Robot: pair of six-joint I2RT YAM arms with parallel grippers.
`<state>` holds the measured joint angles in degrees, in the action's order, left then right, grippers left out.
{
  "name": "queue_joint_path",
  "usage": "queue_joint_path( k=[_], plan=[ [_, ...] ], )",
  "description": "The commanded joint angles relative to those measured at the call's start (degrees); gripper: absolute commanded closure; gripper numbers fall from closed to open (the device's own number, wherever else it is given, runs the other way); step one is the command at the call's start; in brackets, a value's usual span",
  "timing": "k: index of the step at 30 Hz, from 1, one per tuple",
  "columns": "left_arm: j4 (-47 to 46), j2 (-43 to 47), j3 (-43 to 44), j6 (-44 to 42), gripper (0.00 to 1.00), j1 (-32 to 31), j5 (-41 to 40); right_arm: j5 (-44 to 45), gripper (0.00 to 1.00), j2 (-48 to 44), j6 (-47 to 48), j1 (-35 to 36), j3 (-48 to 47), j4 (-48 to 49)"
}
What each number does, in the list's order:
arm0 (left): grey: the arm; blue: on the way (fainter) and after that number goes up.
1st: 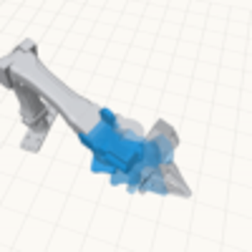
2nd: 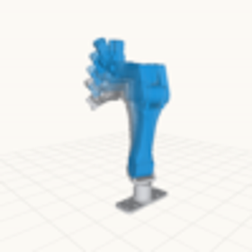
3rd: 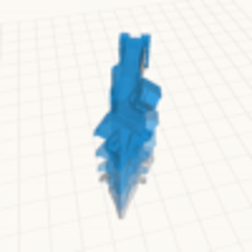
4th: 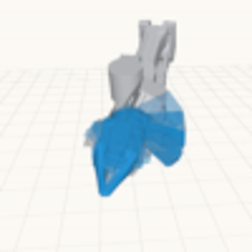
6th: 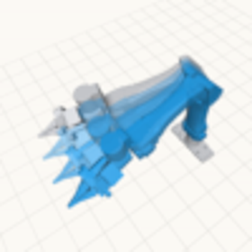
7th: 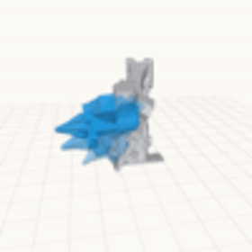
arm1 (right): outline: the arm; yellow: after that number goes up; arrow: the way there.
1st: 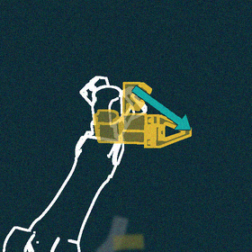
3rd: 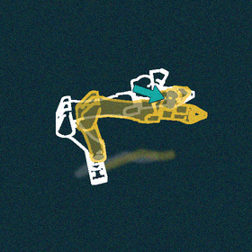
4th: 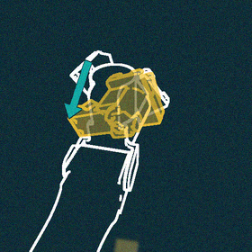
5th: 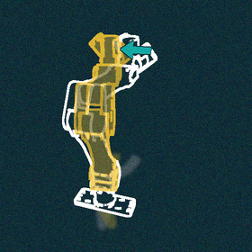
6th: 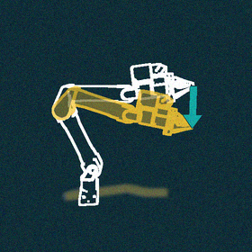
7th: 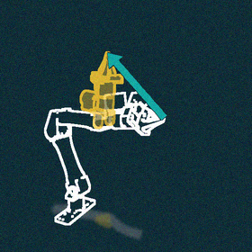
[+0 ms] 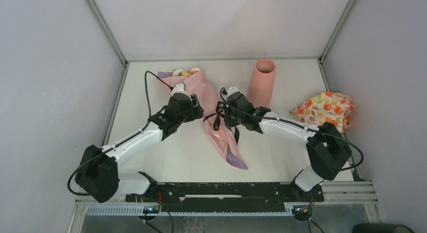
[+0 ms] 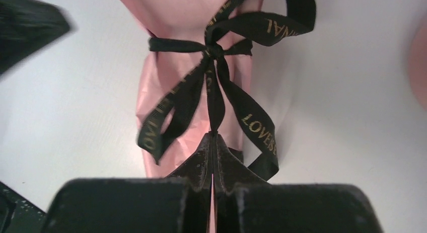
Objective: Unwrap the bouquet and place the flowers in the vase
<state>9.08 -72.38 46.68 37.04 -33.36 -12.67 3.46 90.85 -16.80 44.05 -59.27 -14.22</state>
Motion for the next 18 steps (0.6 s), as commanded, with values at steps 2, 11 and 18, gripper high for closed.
queue_joint_path(
  k=[2,11,18],
  plan=[
    [-2.3,-6.3,5.9,-3.1,0.27,-0.3,-2.9,1.4,1.00,-6.1,1.6,1.8,-4.4,-0.4],
    [-2.7,-14.4,9.6,-2.5,0.28,-0.4,-1.0,1.1,1.00,-10.6,2.9,3.1,-6.1,-2.4],
    [-2.8,-19.2,10.3,-2.5,0.28,-0.3,-1.4,-0.6,1.00,-12.5,4.1,3.1,-9.6,-3.1]
  ],
)
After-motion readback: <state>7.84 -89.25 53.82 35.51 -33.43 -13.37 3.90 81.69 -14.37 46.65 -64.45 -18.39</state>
